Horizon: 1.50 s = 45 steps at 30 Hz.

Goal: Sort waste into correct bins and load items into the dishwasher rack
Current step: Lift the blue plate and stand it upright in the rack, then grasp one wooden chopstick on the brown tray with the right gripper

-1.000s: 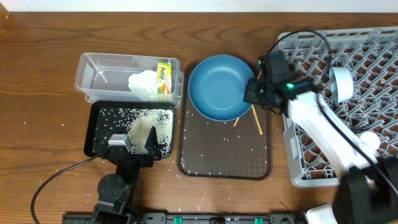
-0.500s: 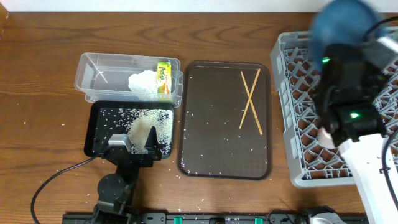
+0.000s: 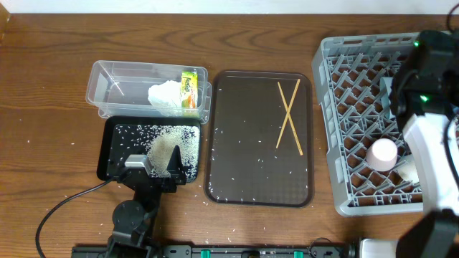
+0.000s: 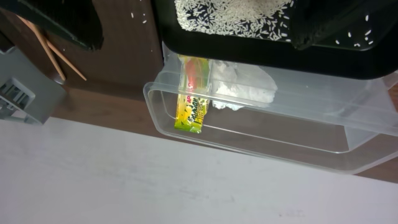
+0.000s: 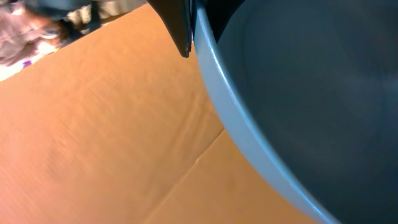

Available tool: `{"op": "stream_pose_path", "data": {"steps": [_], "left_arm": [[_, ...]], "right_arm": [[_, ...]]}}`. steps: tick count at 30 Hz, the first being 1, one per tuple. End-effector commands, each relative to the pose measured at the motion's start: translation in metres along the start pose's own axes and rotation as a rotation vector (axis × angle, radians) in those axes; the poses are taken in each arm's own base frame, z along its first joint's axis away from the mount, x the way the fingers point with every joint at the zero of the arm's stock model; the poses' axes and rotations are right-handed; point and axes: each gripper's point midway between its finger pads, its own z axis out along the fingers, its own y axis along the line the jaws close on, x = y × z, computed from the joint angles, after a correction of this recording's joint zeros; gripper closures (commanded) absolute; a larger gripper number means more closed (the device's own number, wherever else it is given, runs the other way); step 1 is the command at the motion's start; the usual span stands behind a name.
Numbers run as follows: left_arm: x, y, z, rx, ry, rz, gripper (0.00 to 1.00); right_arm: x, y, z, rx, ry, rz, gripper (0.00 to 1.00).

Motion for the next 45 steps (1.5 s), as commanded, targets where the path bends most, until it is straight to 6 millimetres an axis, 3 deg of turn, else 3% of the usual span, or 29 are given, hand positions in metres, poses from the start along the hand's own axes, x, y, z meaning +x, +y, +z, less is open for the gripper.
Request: {"op": "stream_pose_path", "data": {"steps": [1, 5, 9, 14, 17, 24, 30, 35, 37, 40, 45], "left_arm": [[0.017, 0.004, 0.002, -0.011, 0.04, 0.01, 0.02], [0.017, 0.004, 0.002, -0.011, 0.04, 0.01, 0.02], [0.017, 0.004, 0.002, -0.011, 0.04, 0.01, 0.02], [0.017, 0.004, 0.002, -0.011, 0.04, 0.01, 0.02], [0.017, 0.004, 0.002, -0.011, 0.04, 0.01, 0.02], [0.017, 0.005, 0.002, -0.011, 0.04, 0.01, 0.02], [0.017, 0.005, 0.002, -0.011, 0.04, 0.01, 0.02], [0.017, 0.004, 0.002, -0.011, 0.04, 0.01, 0.02], [0.017, 0.004, 0.002, -0.011, 0.04, 0.01, 0.02], [0.017, 0.005, 0.002, -0.011, 0.04, 0.01, 0.02], [0.017, 0.004, 0.002, -0.011, 0.04, 0.01, 0.02]], "right_arm": [[0.005, 0.017, 0.008, 0.048, 0.021, -0.192, 0.99], [0.008, 0.044, 0.009, 0.05, 0.014, -0.31, 0.99], [0.01, 0.069, -0.004, 0.009, -0.015, -0.36, 0.98], [0.007, 0.102, -0.03, -0.125, -0.089, -0.435, 0.71], [0.008, 0.116, -0.046, -0.189, -0.125, -0.482, 0.6], [-0.009, 0.119, -0.085, -0.259, -0.212, -0.452, 0.57], [-0.031, 0.108, -0.136, -0.422, -0.341, -0.42, 0.49], [-0.03, 0.104, -0.164, -0.526, -0.384, -0.411, 0.4], [-0.022, 0.112, -0.178, -0.613, -0.388, -0.413, 0.36], [0.008, 0.137, -0.215, -0.858, -0.351, -0.419, 0.35], [0.073, 0.172, -0.291, -1.371, -0.015, -0.279, 0.38]]}}
